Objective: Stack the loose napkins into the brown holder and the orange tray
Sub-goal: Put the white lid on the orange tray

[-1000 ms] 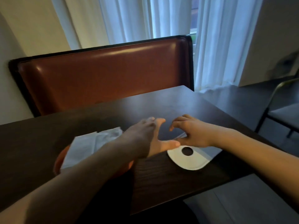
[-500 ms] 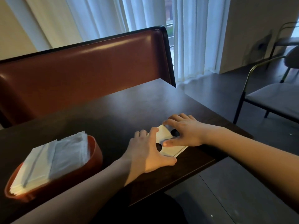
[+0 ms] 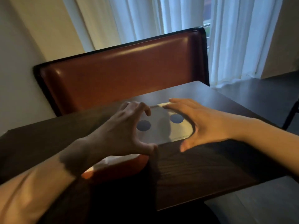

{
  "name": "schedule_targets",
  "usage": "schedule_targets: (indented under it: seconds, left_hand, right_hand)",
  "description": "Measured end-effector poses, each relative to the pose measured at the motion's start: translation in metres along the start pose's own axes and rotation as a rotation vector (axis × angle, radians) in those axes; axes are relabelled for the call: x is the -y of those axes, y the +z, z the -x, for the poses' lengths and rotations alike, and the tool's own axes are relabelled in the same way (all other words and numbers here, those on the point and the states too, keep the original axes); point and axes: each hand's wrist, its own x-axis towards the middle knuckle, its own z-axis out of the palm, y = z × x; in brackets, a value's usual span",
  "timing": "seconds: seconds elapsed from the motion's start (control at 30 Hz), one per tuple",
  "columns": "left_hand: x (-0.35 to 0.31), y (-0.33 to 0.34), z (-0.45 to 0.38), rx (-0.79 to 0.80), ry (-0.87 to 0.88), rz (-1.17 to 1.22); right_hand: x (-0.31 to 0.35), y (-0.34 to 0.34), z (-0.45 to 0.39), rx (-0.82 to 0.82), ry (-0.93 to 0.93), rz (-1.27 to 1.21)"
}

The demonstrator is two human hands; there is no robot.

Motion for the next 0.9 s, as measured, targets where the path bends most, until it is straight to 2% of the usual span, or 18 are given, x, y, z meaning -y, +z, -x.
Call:
schedule_targets:
  seconds: [0.17,0.3,0.53,0.67,0.9]
  left_hand:
    - [0.052,-0.028,0.048,0.033,-0.054,-0.007]
    - [0.093,-0.022,0.082,0.032,-0.115,0.022]
    - [0.121,-0.002,0.102,0.084,-0.147,0.194]
    - [0.126,0.005,0.105,0.112,-0.124,0.228]
    - [0.124,0.011,0.101,0.145,-0.152,0.301]
  right_hand:
    - [0.055,0.012,-0.052,-0.015,-0.080,0.001]
    - [0.083,0.037,-0.088,-0.042,-0.184,0.064]
    - [0.096,0.069,-0.100,0.017,-0.115,0.045]
    - [0.094,0.079,-0.099,0.026,-0.102,0.082]
    - [0.091,0.082,-0.098,0.082,-0.051,0.008]
